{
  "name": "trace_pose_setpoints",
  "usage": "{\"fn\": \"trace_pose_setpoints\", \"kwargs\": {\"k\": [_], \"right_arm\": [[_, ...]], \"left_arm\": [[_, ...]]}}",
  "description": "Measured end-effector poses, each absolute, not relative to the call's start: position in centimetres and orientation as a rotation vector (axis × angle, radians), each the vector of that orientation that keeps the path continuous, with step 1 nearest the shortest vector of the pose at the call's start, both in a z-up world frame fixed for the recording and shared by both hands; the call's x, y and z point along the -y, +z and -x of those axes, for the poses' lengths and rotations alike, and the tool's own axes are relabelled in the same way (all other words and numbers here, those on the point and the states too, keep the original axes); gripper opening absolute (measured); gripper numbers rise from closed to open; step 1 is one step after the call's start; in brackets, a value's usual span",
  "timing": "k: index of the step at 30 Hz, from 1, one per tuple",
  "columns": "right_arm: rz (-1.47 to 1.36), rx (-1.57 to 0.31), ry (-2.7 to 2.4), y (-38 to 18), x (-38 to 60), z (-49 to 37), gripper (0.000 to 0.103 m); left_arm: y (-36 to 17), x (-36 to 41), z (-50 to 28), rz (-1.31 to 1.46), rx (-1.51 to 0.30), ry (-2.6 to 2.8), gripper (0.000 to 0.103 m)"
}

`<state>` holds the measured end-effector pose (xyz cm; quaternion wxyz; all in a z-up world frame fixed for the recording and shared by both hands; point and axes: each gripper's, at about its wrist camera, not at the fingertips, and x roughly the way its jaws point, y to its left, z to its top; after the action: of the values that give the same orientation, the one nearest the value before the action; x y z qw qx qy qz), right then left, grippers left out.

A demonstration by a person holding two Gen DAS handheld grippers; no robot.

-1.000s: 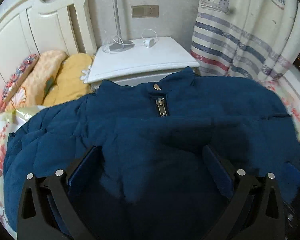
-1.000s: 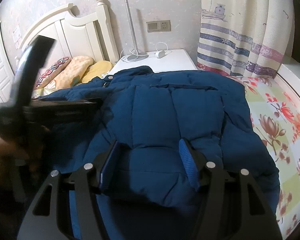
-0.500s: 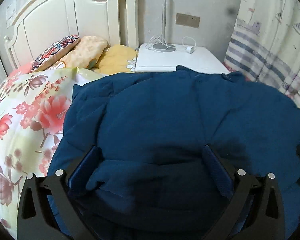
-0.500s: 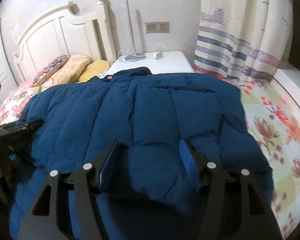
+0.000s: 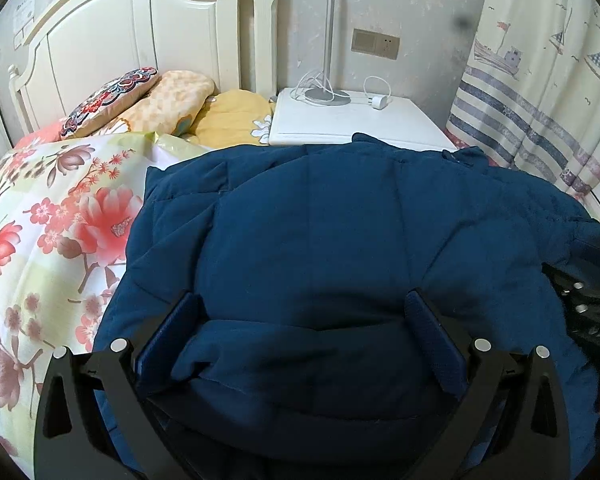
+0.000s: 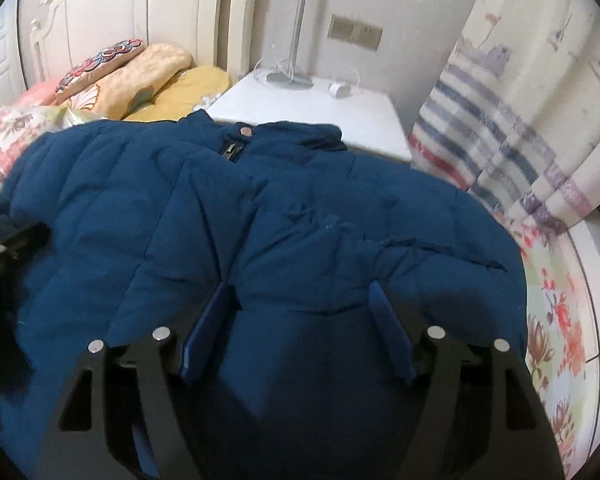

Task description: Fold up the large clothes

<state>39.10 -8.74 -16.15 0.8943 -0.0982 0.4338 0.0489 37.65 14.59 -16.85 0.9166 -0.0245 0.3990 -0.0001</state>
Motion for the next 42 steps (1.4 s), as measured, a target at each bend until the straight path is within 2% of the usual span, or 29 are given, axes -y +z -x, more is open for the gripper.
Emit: {"fn": "trace_pose_setpoints", "kwargs": {"k": [6, 9, 10, 12, 15, 19, 23, 27, 30, 34, 37, 42], "right_arm": [[0.073, -0.77, -0.03, -11.9, 14.9, -42.4, 0.071], [0.01, -0.969, -0.055, -15.8, 18.2, -46.2, 0.074], [-0.017, -0.979, -0.028, -16.5, 18.5, -46.5, 0.078], [-0.029, -0.977, -0.006, -16.6, 18.9, -46.6, 0.079], [0.038, -0.986, -0.052, -15.5, 18.2, -45.9, 0.078], [0.077, -0.788, 0.049, -11.2, 14.5, -41.0, 0.082], [0.194, -0.802, 0.137, -13.1, 9.9, -39.1, 0.083], [0.246, -0.8, 0.106, -16.8, 8.8, -39.1, 0.091], [0.21, -0.837, 0.097, -15.9, 9.5, -39.1, 0.091], [0.183, -0.758, 0.082, -13.8, 9.5, -35.4, 0.093], [0.259, -0.803, 0.073, -16.8, 8.8, -35.3, 0.1], [0.263, -0.801, 0.067, -17.5, 9.1, -35.7, 0.101]], "left_arm": [[-16.9, -14.4, -37.6, 0.043, -0.823, 0.005, 0.099], [-16.9, -14.3, -37.5, 0.04, -0.822, 0.006, 0.099], [-16.9, -14.3, -37.6, 0.039, -0.823, 0.006, 0.099], [-16.9, -14.4, -37.6, 0.037, -0.824, 0.006, 0.099], [-16.9, -14.4, -37.7, 0.039, -0.823, 0.005, 0.099], [-16.9, -14.4, -37.7, 0.033, -0.824, 0.008, 0.099], [-16.9, -14.4, -37.7, 0.034, -0.824, 0.008, 0.099], [-16.9, -14.4, -37.7, 0.035, -0.823, 0.008, 0.099], [-16.9, -14.5, -37.7, 0.029, -0.823, 0.01, 0.099], [-17.0, -14.3, -37.7, 0.024, -0.824, 0.014, 0.099], [-17.0, -14.6, -37.8, 0.024, -0.823, 0.011, 0.099], [-17.1, -14.5, -37.9, 0.021, -0.825, 0.013, 0.099]]}}
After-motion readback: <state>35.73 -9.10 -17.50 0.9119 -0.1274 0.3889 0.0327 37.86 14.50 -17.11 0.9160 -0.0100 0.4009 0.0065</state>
